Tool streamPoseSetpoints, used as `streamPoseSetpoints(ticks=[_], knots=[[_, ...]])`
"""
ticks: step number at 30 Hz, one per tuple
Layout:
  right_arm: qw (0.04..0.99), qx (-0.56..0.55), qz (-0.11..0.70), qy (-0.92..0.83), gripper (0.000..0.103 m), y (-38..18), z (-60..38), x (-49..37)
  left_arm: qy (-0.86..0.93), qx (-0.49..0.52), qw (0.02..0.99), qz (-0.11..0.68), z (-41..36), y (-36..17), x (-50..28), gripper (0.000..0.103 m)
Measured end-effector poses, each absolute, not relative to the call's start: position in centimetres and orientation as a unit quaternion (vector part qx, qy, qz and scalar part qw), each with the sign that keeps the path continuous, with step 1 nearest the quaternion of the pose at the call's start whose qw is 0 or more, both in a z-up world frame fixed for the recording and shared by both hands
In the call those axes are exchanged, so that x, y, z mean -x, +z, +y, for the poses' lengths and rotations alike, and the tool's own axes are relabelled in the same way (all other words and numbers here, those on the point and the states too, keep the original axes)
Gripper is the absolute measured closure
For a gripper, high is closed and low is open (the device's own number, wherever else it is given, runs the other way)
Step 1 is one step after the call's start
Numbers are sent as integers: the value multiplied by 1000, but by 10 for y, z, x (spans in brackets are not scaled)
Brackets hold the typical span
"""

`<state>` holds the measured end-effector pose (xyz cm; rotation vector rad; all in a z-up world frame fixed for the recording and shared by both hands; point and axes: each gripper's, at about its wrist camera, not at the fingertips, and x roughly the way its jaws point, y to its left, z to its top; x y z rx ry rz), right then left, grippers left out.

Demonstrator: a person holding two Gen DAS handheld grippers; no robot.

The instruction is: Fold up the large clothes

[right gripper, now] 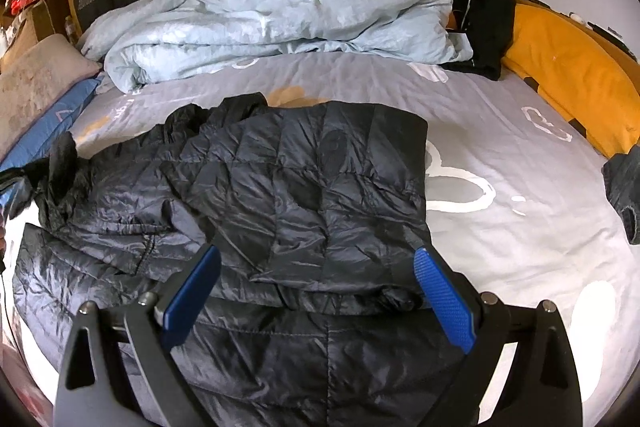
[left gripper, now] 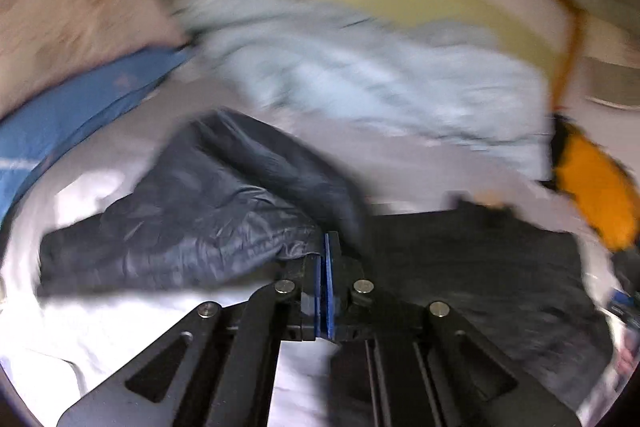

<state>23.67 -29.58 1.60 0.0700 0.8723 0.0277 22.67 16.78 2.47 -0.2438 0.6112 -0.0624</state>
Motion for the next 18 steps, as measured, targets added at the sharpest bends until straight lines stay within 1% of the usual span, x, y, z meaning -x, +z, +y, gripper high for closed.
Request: streamPoseSetpoints(ticks=[3,5,9,14,15,16,17,18], knots=[[906,-37,422,18,6,18,-296,-236,-111,112,948,275,117,46,-198,102],[906,-35,421,20,6,19,-295,-235,-147,113,940,285,86,47,-193,102],[906,-35,422,21,6,20,-293,-234,-188,88,921,330,37,21,-195,102],[905,-44,423,24,6,20,-297,-233,-182,52,902,387,4,-18,-199,101],[905,-43,423,24,6,21,-296,-233,-172,43,903,392,2,-22,-201,98],[905,-41,422,23,6,21,-295,-233,-162,39,903,395,3,-24,-200,90],[906,-36,421,21,6,21,-294,-233,-158,47,904,394,4,-24,-197,83],[907,-33,420,20,6,21,-294,-232,-158,58,905,390,6,-22,-192,67]])
